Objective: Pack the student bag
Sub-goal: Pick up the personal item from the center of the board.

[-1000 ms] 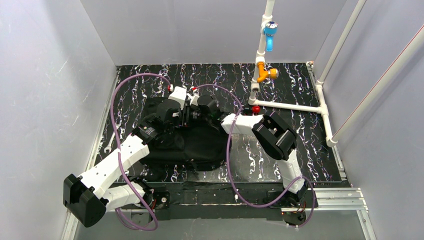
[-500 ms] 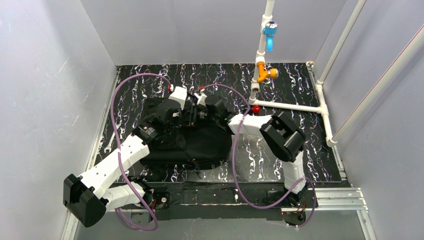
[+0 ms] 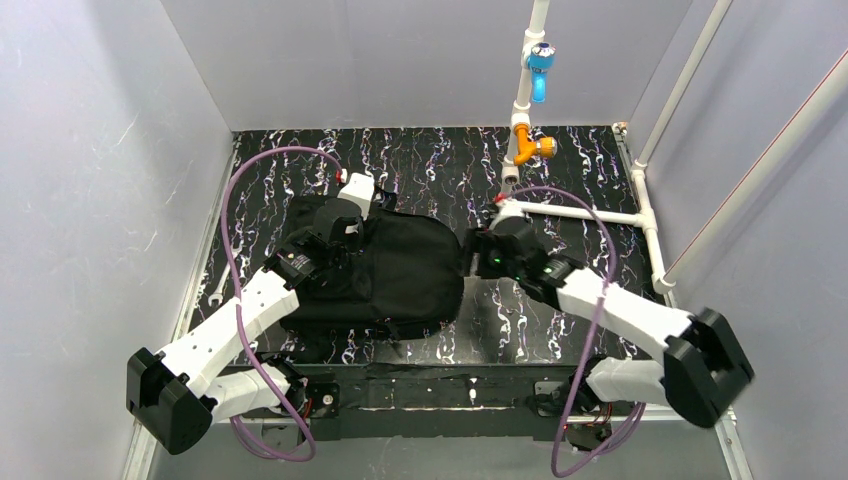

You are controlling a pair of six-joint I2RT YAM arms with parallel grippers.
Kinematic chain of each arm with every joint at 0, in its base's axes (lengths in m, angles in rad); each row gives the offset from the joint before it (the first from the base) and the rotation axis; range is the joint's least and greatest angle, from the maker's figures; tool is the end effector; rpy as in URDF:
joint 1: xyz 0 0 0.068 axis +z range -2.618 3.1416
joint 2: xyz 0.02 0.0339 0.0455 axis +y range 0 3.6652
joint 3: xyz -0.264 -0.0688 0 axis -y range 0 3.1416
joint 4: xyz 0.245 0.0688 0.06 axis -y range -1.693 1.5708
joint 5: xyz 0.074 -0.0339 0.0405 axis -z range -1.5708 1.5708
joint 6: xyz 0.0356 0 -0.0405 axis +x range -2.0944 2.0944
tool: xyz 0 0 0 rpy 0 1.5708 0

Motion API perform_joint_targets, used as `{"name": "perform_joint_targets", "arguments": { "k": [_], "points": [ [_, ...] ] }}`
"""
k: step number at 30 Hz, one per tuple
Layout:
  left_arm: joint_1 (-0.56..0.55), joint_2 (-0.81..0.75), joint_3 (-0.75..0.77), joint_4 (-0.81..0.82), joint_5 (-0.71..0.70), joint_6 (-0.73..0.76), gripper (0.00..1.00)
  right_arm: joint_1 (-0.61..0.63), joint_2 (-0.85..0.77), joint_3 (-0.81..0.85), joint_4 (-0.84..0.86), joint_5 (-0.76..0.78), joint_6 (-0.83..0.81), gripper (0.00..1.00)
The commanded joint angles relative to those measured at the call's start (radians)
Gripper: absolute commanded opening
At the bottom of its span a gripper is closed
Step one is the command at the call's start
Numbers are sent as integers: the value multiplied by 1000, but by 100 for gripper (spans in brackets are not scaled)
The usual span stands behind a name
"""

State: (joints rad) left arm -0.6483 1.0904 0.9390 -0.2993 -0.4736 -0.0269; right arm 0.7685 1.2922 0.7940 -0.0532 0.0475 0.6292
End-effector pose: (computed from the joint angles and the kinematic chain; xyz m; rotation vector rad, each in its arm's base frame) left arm 0.2046 -0.1346 0.3239 0.3147 1.9438 0.0390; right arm 0.2058 0.1966 0.2456 -0.1252 2.2179 0.7584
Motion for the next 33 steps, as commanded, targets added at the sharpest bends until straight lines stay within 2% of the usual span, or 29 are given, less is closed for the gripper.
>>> {"name": "perform_joint_targets", "arguments": {
  "k": [1, 2, 3, 6, 9, 18, 21, 23, 27, 33],
  "points": [
    [-14, -12, 38, 82, 39, -19, 0, -125, -182, -172, -75, 383, 40, 88],
    [-14, -6, 38, 81, 39, -19, 0, -173, -216, -208, -65, 411, 73, 97],
    [-14, -2, 38, 81, 39, -19, 0, -225, -248, -245, -23, 394, 89, 98],
    [-13, 7, 40, 78, 35, -19, 0, -406, -325, -371, 194, 193, 161, 98],
    [-14, 4, 40, 77, 33, -19, 0, -509, -294, -458, 420, 39, 277, 98],
    [-13, -12, 39, 79, 44, -22, 0, -534, 65, -438, 888, -39, 610, 98],
    [-14, -17, 40, 78, 40, -22, 0, -534, 192, -406, 985, -16, 690, 97],
    [-14, -21, 38, 81, 38, -21, 0, -532, 289, -389, 1073, -6, 723, 92],
    [-14, -23, 39, 81, 36, -19, 0, -531, 414, -348, 1162, 15, 764, 87],
    [-14, -26, 40, 81, 33, -18, 0, -525, 550, -304, 1202, 72, 821, 83]
  ]
}}
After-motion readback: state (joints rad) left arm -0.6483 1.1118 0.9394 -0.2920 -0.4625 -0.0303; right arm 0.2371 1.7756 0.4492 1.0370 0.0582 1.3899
